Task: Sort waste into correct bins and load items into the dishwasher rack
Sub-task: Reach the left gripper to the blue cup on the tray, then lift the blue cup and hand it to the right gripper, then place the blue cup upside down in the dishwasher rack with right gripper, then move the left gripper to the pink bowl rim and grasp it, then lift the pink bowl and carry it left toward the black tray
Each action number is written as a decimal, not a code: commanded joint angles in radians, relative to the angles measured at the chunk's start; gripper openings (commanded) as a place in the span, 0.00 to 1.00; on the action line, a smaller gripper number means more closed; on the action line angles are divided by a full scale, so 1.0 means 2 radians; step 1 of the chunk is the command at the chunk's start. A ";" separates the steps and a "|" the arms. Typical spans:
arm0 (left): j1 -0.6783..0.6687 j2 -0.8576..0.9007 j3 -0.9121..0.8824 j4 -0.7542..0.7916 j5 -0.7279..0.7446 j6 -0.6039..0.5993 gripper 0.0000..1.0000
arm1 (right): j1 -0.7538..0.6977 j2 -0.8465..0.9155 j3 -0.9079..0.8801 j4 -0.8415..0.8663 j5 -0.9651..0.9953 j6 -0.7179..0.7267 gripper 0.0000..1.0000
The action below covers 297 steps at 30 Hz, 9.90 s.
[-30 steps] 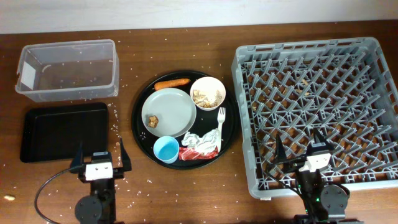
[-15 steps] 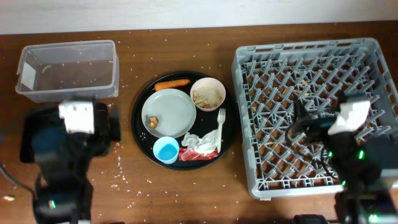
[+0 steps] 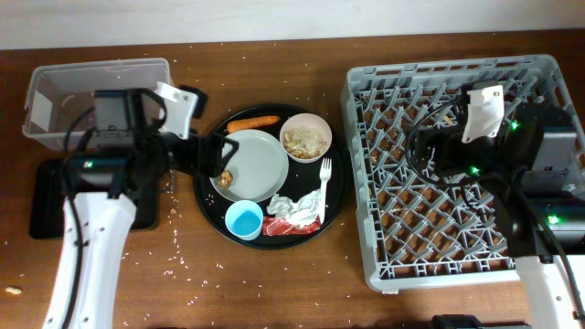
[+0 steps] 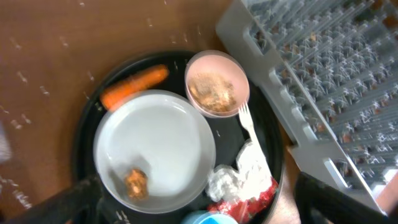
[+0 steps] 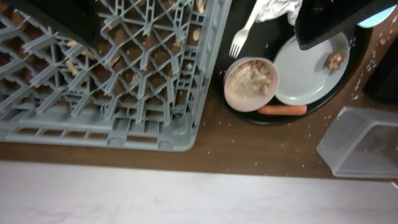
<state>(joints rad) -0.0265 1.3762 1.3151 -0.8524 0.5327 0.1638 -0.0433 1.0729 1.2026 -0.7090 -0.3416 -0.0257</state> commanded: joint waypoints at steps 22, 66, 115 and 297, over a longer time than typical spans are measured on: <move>-0.120 0.114 -0.093 -0.125 -0.223 -0.190 0.43 | 0.002 0.089 0.009 -0.087 -0.011 0.004 0.95; -0.077 0.256 0.088 0.261 0.466 -0.256 0.01 | 0.150 0.301 0.013 0.476 -0.437 0.135 0.72; -0.004 0.254 0.100 0.087 -0.117 -0.129 0.32 | -0.050 0.220 0.003 -0.195 0.206 0.129 0.58; -0.294 0.450 0.257 0.070 -0.225 0.068 0.01 | 0.162 0.325 0.266 -0.221 0.139 0.099 0.94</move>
<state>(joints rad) -0.6159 2.2738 1.7889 -0.6762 0.0566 0.3256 0.2867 1.7206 1.7279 -1.1511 -0.0753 0.1761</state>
